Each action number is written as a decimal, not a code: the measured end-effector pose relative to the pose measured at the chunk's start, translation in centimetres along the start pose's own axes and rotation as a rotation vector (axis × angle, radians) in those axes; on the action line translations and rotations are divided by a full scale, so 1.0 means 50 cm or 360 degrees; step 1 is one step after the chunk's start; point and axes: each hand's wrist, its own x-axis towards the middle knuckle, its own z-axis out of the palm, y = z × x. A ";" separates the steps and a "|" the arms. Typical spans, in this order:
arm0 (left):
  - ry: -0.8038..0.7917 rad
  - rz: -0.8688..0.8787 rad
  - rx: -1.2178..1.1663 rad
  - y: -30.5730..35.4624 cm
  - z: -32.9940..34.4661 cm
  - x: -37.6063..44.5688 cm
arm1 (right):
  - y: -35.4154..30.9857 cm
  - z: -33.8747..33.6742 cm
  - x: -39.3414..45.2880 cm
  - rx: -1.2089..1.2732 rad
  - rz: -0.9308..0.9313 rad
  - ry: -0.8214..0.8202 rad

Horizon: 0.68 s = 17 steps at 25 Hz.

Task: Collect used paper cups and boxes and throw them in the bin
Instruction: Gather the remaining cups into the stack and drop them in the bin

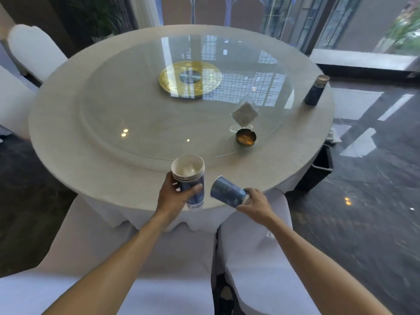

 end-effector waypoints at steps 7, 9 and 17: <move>-0.0028 0.0167 -0.0365 0.062 0.022 0.015 | 0.043 0.004 -0.166 0.0474 0.0116 -0.0152; -0.0164 0.0161 -0.0402 0.065 0.043 -0.001 | 0.032 -0.001 -0.195 0.0538 0.0097 -0.0185; -0.0618 0.0058 -0.0240 0.071 0.125 -0.073 | 0.023 -0.030 -0.266 0.0740 0.0057 -0.0150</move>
